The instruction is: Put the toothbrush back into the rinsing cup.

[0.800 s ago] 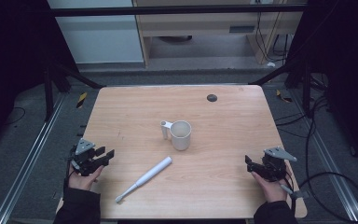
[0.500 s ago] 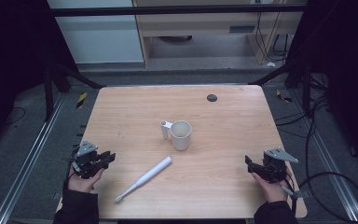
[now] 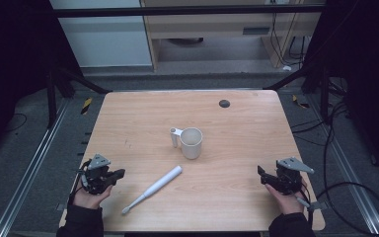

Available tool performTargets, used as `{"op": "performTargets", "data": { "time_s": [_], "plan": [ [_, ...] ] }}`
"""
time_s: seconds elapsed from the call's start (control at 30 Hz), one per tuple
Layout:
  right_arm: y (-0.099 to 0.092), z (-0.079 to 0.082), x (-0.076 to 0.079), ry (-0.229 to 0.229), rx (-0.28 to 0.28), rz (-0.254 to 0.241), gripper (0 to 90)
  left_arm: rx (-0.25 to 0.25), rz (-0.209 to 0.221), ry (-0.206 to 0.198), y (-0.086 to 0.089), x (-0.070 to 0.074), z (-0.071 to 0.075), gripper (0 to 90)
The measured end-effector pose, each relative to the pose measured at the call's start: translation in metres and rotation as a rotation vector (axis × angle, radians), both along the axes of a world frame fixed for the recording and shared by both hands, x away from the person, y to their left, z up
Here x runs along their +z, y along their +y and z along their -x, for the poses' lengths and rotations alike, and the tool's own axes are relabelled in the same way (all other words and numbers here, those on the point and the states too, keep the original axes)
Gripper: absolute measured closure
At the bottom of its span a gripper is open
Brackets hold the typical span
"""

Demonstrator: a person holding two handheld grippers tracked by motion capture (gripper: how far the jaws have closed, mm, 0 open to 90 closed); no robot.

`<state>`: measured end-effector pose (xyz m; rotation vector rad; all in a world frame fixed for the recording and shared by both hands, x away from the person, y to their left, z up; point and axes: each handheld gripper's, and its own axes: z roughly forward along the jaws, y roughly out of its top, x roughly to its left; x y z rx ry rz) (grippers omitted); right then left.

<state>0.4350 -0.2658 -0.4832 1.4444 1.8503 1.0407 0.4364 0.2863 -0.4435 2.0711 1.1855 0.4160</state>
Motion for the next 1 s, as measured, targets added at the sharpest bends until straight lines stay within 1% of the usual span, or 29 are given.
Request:
{"op": "performTargets", "data": {
  "time_s": [0.07,0.1,0.17,0.2,0.23,0.27,0.5,0.73,0.9,1.0],
  "plan": [
    [0.0,0.0,0.0,0.008,0.002,-0.008,26.3,-0.018,-0.016,0.021,-0.002,-0.003,0.001,89.4],
    [0.0,0.0,0.0,0.008,0.002,-0.008,26.3,-0.018,-0.016,0.021,-0.002,-0.003,0.001,89.5],
    [0.0,-0.001,-0.001,0.008,0.005,-0.004,26.3,-0.037,-0.036,0.035,-0.005,-0.005,0.002,89.5],
    [0.0,-0.001,-0.001,0.008,0.006,-0.004,26.3,-0.054,-0.049,0.047,-0.008,-0.007,0.003,89.5],
    [0.0,-0.001,-0.001,0.008,0.006,-0.004,26.3,-0.054,-0.049,0.047,-0.008,-0.007,0.003,89.5],
    [0.001,0.0,-0.001,0.007,0.008,-0.003,26.2,-0.074,-0.061,0.062,-0.011,-0.008,0.006,89.5],
    [0.002,-0.001,-0.001,0.013,0.017,-0.007,26.3,-0.112,-0.079,0.092,-0.017,-0.013,0.012,89.5],
    [0.002,-0.001,-0.002,0.011,0.02,0.001,26.3,-0.14,-0.076,0.126,-0.022,-0.018,0.016,89.5],
    [0.002,-0.001,-0.002,0.01,0.022,0.002,26.3,-0.164,-0.093,0.15,-0.025,-0.021,0.017,89.6],
    [0.002,-0.001,-0.003,0.013,0.021,0.002,26.3,-0.175,-0.1,0.157,-0.027,-0.023,0.018,89.6]
  ]
}}
